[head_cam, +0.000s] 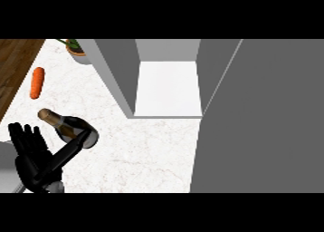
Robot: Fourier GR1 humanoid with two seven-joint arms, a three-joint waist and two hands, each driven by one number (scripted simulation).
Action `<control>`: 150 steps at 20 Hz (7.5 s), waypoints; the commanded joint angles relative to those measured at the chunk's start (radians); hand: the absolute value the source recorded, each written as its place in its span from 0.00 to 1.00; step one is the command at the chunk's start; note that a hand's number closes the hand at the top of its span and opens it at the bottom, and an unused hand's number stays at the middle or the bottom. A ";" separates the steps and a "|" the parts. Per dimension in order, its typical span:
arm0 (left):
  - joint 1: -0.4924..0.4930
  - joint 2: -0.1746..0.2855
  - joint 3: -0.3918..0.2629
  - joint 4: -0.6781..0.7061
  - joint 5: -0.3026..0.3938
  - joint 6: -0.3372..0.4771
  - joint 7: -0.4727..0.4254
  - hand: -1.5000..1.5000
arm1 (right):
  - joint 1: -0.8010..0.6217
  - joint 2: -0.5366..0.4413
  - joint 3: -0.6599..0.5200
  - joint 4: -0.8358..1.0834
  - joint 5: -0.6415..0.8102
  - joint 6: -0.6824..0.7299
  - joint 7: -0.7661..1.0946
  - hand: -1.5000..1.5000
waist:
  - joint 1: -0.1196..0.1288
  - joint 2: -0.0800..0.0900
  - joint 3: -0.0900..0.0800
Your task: Pick up the wine, place it into the cabinet and close the cabinet
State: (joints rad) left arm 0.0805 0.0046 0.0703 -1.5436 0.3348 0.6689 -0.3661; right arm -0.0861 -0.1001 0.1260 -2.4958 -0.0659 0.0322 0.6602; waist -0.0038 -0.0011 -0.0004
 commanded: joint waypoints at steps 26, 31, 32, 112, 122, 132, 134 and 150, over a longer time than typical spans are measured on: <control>-0.094 -0.004 0.042 0.420 0.197 -0.186 -0.321 0.00 | 0.069 0.019 0.041 -0.109 0.018 0.020 0.004 0.00 | 0.001 0.000 0.000; -0.224 -0.004 0.126 0.606 0.228 -0.261 -0.395 0.00 | 0.084 -0.008 -0.066 -0.079 -0.115 0.065 -0.046 0.00 | -0.004 0.002 0.001; -0.205 0.027 0.139 0.559 0.214 -0.272 -0.354 0.00 | -0.018 -0.008 -0.068 -0.101 -0.095 0.021 0.057 0.00 | 0.000 0.001 0.000; -0.636 -0.004 -0.507 -0.079 -0.161 -0.098 0.472 1.00 | 0.031 0.039 -0.040 -0.119 -0.082 0.064 0.070 0.00 | -0.009 0.000 0.000; -0.713 -0.005 -0.508 0.088 -0.107 -0.052 0.360 1.00 | 0.073 0.039 -0.066 -0.112 -0.098 0.095 0.017 0.00 | -0.010 0.001 0.001; -0.639 -0.005 -0.542 0.146 0.009 -0.039 0.183 1.00 | 0.097 0.052 -0.064 -0.063 -0.075 0.117 -0.059 0.00 | -0.007 0.001 0.001; -0.604 -0.005 -0.549 0.181 0.006 -0.061 0.177 1.00 | 0.019 0.058 -0.035 -0.061 -0.038 0.072 0.016 0.00 | -0.003 0.001 0.000; -0.602 -0.005 -0.448 0.428 -0.040 -0.112 -0.065 1.00 | 0.018 0.014 -0.150 -0.067 -0.160 0.107 0.026 0.00 | -0.004 0.002 0.000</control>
State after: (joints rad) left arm -0.5440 0.0006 -0.4304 -1.1590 0.2980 0.5964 -0.3669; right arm -0.0717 -0.0594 0.0465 -2.4806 -0.0825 0.1296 0.6359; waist -0.0098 0.0002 -0.0001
